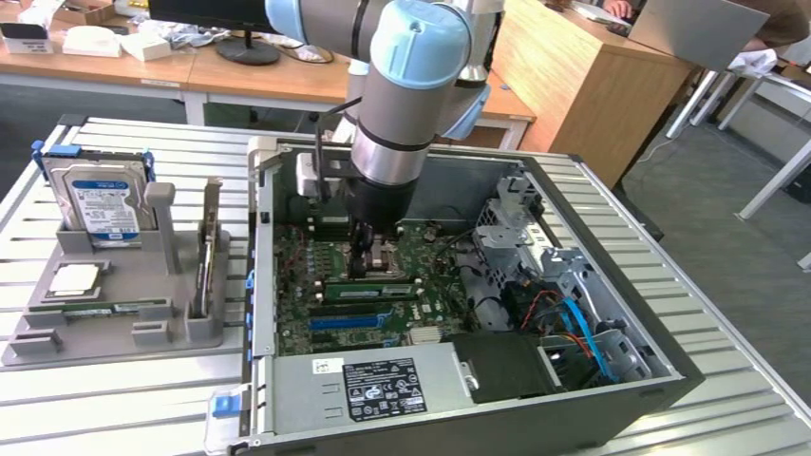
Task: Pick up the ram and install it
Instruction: 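Press down the ram until it locks into place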
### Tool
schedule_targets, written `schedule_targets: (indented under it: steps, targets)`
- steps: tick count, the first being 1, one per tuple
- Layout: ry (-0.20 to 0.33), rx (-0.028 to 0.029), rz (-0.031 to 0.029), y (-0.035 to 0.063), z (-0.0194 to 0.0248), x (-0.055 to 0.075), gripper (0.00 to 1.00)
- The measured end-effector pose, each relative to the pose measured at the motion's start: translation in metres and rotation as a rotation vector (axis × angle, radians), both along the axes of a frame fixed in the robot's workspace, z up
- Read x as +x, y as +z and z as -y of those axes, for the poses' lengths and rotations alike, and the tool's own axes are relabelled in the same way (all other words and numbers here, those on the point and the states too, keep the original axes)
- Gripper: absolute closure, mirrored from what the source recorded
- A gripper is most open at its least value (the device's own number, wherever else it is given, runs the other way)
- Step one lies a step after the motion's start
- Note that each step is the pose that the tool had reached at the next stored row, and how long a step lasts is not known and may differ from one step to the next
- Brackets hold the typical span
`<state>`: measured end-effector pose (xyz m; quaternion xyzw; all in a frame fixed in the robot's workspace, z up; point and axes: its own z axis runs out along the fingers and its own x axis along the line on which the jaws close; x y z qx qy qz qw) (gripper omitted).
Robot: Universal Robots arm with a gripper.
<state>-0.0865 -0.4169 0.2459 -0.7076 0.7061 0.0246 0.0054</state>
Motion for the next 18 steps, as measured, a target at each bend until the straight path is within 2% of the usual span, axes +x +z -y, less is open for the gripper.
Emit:
schedule_targets:
  steps: [4,18]
  targets:
    - [0.0,-0.0001,0.0003,-0.0036,0.0,-0.0001,0.9]
    - [0.0,-0.0002,0.0003,-0.0067,0.0014,-0.0007,0.9]
